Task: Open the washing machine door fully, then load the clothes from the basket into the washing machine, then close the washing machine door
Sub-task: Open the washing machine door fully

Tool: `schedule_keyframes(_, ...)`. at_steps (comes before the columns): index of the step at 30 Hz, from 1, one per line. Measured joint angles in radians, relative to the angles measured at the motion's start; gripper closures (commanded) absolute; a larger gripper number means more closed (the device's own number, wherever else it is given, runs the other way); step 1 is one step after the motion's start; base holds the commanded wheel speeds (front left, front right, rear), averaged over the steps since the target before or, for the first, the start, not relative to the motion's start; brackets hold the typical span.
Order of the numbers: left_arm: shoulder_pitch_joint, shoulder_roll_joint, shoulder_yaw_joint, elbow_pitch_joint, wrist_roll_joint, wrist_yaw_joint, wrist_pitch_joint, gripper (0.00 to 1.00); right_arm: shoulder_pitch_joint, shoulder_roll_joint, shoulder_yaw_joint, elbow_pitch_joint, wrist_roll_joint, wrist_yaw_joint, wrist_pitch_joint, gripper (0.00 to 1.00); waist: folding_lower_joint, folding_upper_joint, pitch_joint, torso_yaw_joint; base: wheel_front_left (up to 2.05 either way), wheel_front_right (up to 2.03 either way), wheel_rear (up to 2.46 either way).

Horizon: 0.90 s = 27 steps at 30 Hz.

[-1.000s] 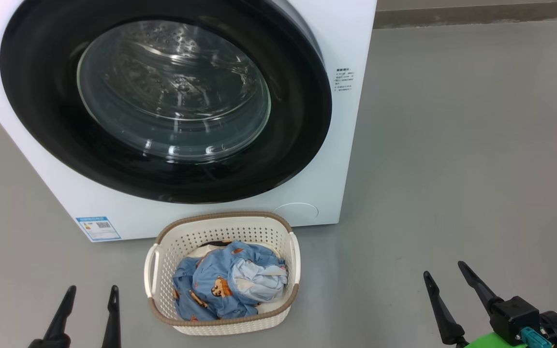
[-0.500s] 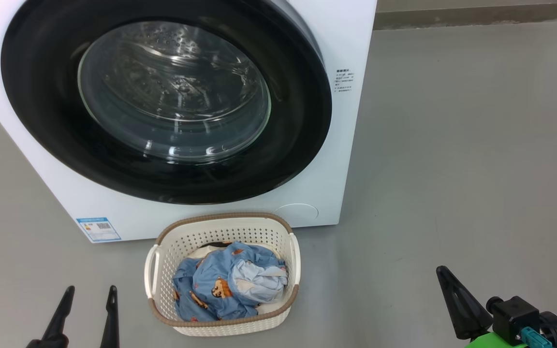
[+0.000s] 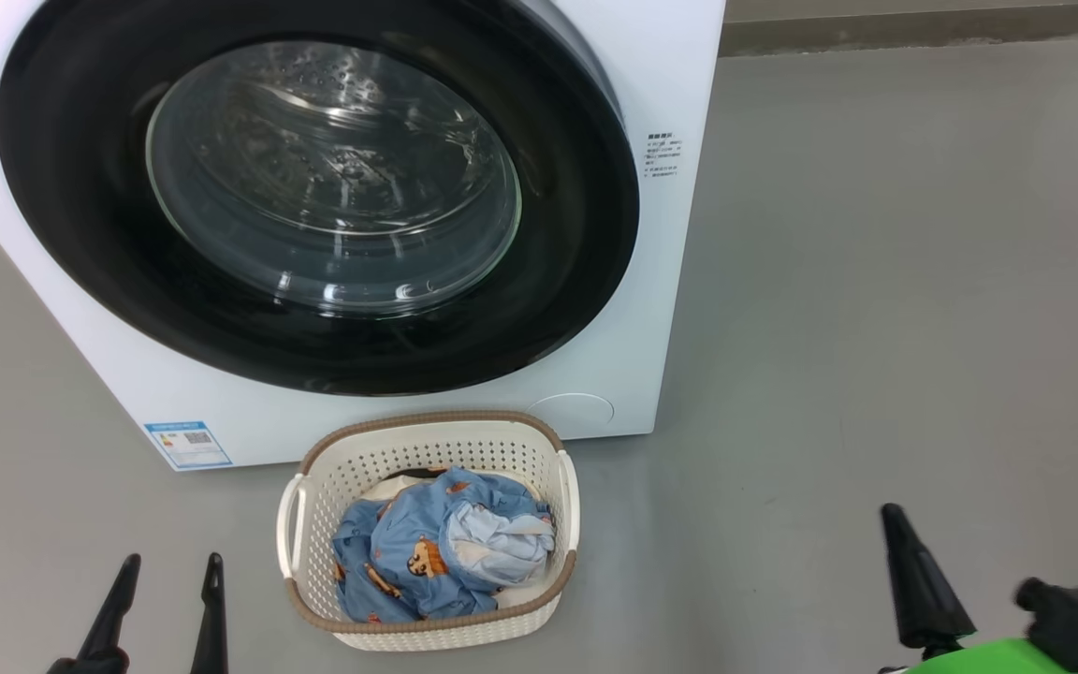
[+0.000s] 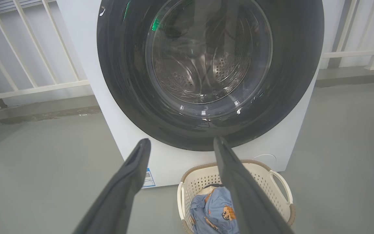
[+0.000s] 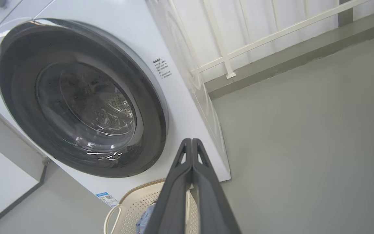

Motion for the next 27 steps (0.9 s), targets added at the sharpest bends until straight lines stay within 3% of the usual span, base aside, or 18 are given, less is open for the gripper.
schedule_keyframes(9,0.000,-0.002,0.010,0.000,0.000,-0.001,0.000,0.00,0.002,0.009,-0.044,0.018,0.581,0.000,0.000,1.00,0.0000,0.0000,0.007,0.002,0.00,0.00,0.00)
schedule_keyframes(15,0.000,-0.002,0.010,-0.009,0.000,-0.009,0.000,0.00,-0.001,-0.072,-0.059,0.028,0.919,0.000,0.000,1.00,0.0000,0.0000,0.025,0.011,0.00,0.00,0.00)
schedule_keyframes(20,-0.003,-0.001,0.011,-0.014,0.000,-0.012,0.000,0.00,-0.029,-0.125,-0.147,0.025,1.114,0.000,0.016,1.00,0.0000,0.0000,0.054,0.022,0.00,0.00,0.00)
schedule_keyframes(27,-0.043,0.007,0.028,-0.023,-0.002,-0.017,0.000,0.00,-0.136,-0.157,-0.302,0.054,1.226,0.000,0.082,1.00,0.0000,0.0000,0.112,0.029,0.00,0.00,0.00)
